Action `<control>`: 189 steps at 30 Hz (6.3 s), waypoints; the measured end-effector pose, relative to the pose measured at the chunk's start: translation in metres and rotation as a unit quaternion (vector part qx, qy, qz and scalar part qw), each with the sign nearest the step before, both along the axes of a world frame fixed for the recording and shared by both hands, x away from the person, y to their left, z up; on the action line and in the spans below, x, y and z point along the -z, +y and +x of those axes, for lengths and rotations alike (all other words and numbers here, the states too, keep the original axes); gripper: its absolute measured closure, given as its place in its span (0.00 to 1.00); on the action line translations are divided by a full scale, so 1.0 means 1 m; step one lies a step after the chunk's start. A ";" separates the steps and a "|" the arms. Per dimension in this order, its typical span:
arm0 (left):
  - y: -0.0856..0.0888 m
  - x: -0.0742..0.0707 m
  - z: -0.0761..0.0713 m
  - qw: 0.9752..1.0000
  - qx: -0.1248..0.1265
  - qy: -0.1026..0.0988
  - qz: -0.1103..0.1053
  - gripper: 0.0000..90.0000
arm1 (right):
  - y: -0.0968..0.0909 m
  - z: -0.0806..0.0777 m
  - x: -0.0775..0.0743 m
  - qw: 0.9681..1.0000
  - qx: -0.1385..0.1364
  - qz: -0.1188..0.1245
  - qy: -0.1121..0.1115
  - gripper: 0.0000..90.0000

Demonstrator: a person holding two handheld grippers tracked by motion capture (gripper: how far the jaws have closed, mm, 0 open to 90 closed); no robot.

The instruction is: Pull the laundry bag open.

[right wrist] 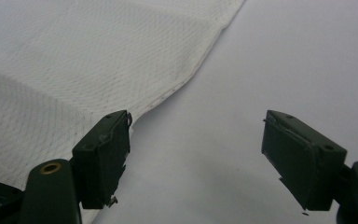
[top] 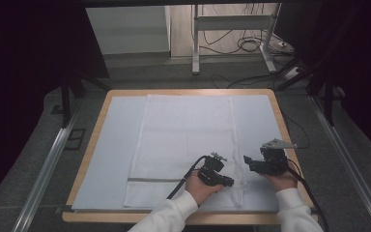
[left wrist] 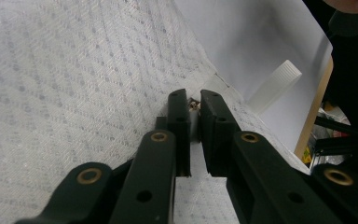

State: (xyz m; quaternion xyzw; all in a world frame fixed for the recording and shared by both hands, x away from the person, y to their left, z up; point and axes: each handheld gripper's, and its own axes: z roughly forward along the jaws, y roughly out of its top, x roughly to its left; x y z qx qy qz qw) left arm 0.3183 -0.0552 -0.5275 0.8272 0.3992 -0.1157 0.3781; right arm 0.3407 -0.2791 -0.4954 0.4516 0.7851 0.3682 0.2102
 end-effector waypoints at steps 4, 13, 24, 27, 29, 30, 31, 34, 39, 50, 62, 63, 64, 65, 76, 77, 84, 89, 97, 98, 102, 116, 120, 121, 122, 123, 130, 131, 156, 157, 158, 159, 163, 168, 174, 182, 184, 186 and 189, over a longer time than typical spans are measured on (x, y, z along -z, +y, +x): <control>0.000 0.001 0.000 1.000 0.004 -0.003 -0.003 0.95 | 0.000 0.000 0.000 1.000 0.000 -0.004 0.000 0.25; 0.001 -0.001 -0.001 1.000 0.008 -0.010 -0.005 0.96 | -0.001 0.000 0.000 1.000 0.004 -0.005 -0.001 0.25; 0.012 -0.012 -0.004 0.999 0.007 -0.030 -0.016 0.96 | -0.006 0.000 -0.001 1.000 0.010 -0.001 0.000 0.25; 0.016 -0.015 -0.005 0.999 0.007 -0.036 -0.016 0.96 | -0.005 0.000 -0.001 1.000 0.010 0.000 0.000 0.25; 0.019 -0.017 -0.005 0.999 0.007 -0.037 -0.019 0.96 | -0.005 -0.001 -0.002 1.000 0.012 0.000 -0.001 0.25; 0.020 -0.018 -0.005 0.999 0.005 -0.038 -0.020 0.96 | -0.006 -0.001 -0.002 1.000 0.013 0.003 -0.001 0.26; 0.021 -0.018 -0.005 0.999 0.005 -0.038 -0.022 0.96 | -0.006 -0.001 -0.002 1.000 0.014 0.004 -0.001 0.25; 0.025 -0.021 -0.005 0.999 0.002 -0.040 -0.024 0.96 | -0.006 -0.001 -0.003 1.000 0.016 0.012 0.004 0.25; 0.029 -0.024 -0.005 0.999 0.001 -0.046 -0.027 0.96 | -0.009 -0.001 -0.005 0.999 0.020 0.044 0.018 0.28; 0.037 -0.030 -0.007 0.998 -0.001 -0.052 -0.032 0.96 | -0.012 -0.002 -0.008 0.997 0.021 0.067 0.029 0.28; 0.041 -0.033 -0.008 0.998 -0.005 -0.057 -0.035 0.96 | -0.008 -0.005 -0.014 0.988 -0.015 0.137 0.076 0.28; 0.041 -0.033 -0.008 0.998 -0.006 -0.057 -0.035 0.96 | -0.007 -0.006 -0.014 0.986 -0.024 0.143 0.078 0.28; 0.040 -0.032 -0.008 0.998 -0.005 -0.057 -0.035 0.96 | -0.005 -0.006 -0.014 0.986 -0.028 0.144 0.079 0.28; 0.040 -0.032 -0.008 0.998 -0.004 -0.057 -0.034 0.96 | -0.004 -0.007 -0.014 0.986 -0.027 0.143 0.081 0.28; 0.036 -0.028 -0.009 0.998 -0.001 -0.056 -0.030 0.96 | 0.006 -0.007 -0.009 0.981 -0.034 0.150 0.118 0.29; 0.035 -0.028 -0.009 0.998 -0.003 -0.056 -0.031 0.96 | 0.008 -0.007 -0.008 0.981 -0.035 0.150 0.121 0.30; 0.033 -0.026 -0.010 0.998 0.000 -0.056 -0.029 0.96 | 0.016 -0.004 -0.002 0.973 -0.046 0.166 0.155 0.32; 0.032 -0.025 -0.010 0.998 -0.001 -0.057 -0.027 0.96 | 0.019 -0.003 0.001 0.972 -0.042 0.166 0.162 0.33; 0.030 -0.025 -0.011 0.998 0.003 -0.060 -0.025 0.96 | 0.024 -0.001 0.006 0.969 -0.039 0.165 0.180 0.34; 0.030 -0.024 -0.011 0.998 0.001 -0.059 -0.027 0.96 | 0.025 -0.001 0.006 0.969 -0.039 0.165 0.181 0.34; 0.028 -0.023 -0.012 0.998 0.003 -0.059 -0.025 0.96 | 0.030 0.000 0.007 0.970 -0.033 0.162 0.180 0.41; 0.028 -0.024 -0.012 0.998 0.003 -0.061 -0.024 0.96 | 0.052 0.007 0.020 0.959 -0.036 0.167 0.226 0.59; 0.028 -0.024 -0.012 0.998 0.003 -0.062 -0.023 0.96 | 0.055 0.009 0.022 0.955 -0.041 0.172 0.239 0.74; 0.028 -0.024 -0.012 0.998 0.003 -0.062 -0.023 0.96 | 0.055 0.009 0.023 0.954 -0.045 0.171 0.241 0.79; 0.028 -0.023 -0.012 0.998 0.003 -0.061 -0.023 0.96 | 0.055 0.009 0.022 0.954 -0.046 0.170 0.242 0.84; 0.028 -0.023 -0.012 0.998 0.003 -0.061 -0.023 0.96 | 0.054 0.009 0.022 0.954 -0.048 0.170 0.242 0.89; 0.027 -0.022 -0.012 0.998 0.003 -0.059 -0.022 0.96 | 0.053 0.010 0.021 0.954 -0.061 0.167 0.242 0.98; 0.027 -0.021 -0.012 0.998 0.003 -0.059 -0.022 0.96 | 0.053 0.010 0.021 0.954 -0.063 0.167 0.242 0.98; 0.038 -0.011 -0.005 0.999 -0.006 -0.041 -0.023 0.96 | 0.051 0.009 0.017 0.953 -0.090 0.170 0.234 0.98; 0.039 -0.010 -0.005 0.999 -0.008 -0.040 -0.024 0.96 | 0.051 0.008 0.017 0.953 -0.091 0.170 0.234 0.98; 0.040 -0.010 -0.005 0.999 -0.008 -0.039 -0.024 0.96 | 0.051 0.008 0.017 0.953 -0.092 0.170 0.233 0.98; 0.040 -0.010 -0.005 0.999 -0.008 -0.038 -0.025 0.96 | 0.051 0.008 0.017 0.953 -0.094 0.171 0.233 0.98; 0.041 -0.008 -0.003 0.999 -0.007 -0.034 -0.028 0.96 | 0.051 0.007 0.017 0.953 -0.097 0.169 0.233 0.98; 0.042 -0.008 -0.003 0.999 -0.007 -0.033 -0.028 0.96 | 0.050 0.005 0.015 0.953 -0.103 0.169 0.230 0.98; 0.041 -0.007 -0.003 0.999 -0.010 -0.041 -0.021 0.96 | 0.050 0.006 0.016 0.953 -0.106 0.166 0.229 0.98; 0.044 -0.006 -0.003 0.999 -0.016 -0.044 -0.009 0.96 | 0.049 0.006 0.016 0.954 -0.106 0.166 0.228 0.98; 0.044 -0.007 -0.004 0.999 -0.016 -0.045 -0.008 0.96 | 0.048 0.006 0.016 0.953 -0.106 0.169 0.229 0.98; 0.044 -0.006 -0.003 0.999 -0.017 -0.044 -0.007 0.96 | 0.048 0.006 0.016 0.953 -0.106 0.169 0.228 0.98; 0.046 -0.008 -0.004 0.999 -0.018 -0.043 -0.009 0.96 | 0.048 0.006 0.017 0.953 -0.106 0.168 0.228 0.98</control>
